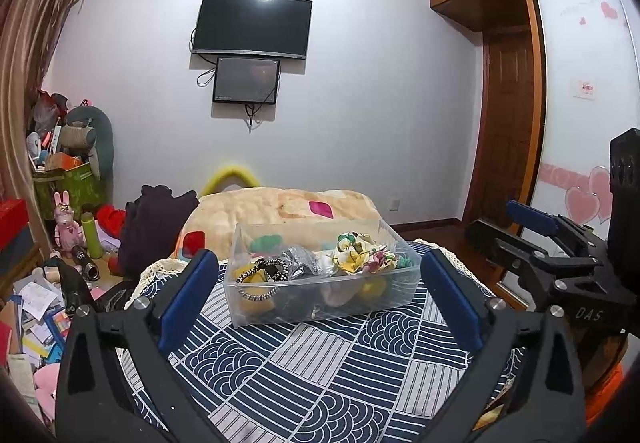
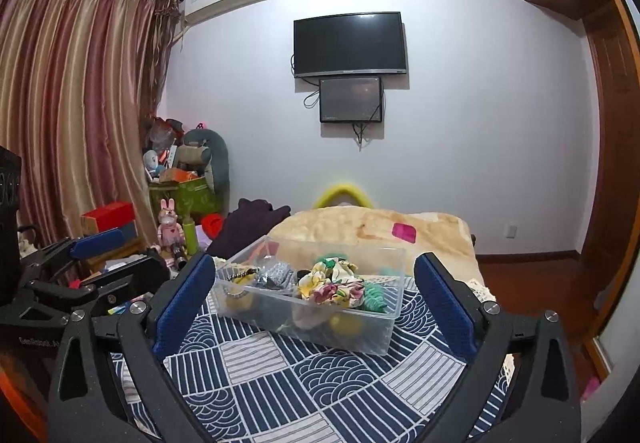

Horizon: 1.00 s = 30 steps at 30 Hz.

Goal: Organize soft objects

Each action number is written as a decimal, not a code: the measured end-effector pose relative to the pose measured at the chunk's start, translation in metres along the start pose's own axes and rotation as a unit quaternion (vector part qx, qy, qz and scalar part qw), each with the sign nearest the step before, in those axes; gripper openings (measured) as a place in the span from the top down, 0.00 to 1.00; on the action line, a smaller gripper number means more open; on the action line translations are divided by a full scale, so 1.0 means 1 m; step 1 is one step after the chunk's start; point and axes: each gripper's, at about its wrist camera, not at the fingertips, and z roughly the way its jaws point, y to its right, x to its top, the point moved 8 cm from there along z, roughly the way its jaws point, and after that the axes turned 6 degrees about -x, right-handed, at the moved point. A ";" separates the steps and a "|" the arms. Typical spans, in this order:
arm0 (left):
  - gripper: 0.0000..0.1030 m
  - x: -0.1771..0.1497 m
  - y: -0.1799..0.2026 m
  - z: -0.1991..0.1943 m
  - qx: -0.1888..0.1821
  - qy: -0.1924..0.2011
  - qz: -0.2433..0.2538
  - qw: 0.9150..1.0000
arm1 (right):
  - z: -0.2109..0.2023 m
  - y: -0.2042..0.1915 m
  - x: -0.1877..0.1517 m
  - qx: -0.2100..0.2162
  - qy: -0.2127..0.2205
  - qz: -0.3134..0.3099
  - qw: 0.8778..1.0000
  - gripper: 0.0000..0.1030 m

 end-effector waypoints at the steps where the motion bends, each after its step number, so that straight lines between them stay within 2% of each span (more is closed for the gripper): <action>1: 0.01 0.000 0.001 0.000 0.000 0.000 0.000 1.000 | 0.000 0.000 0.000 0.000 0.000 0.001 1.000 0.03; 30: 0.01 0.000 0.001 0.001 -0.013 -0.004 -0.006 1.000 | -0.004 0.004 0.002 0.000 0.001 0.011 1.000 0.03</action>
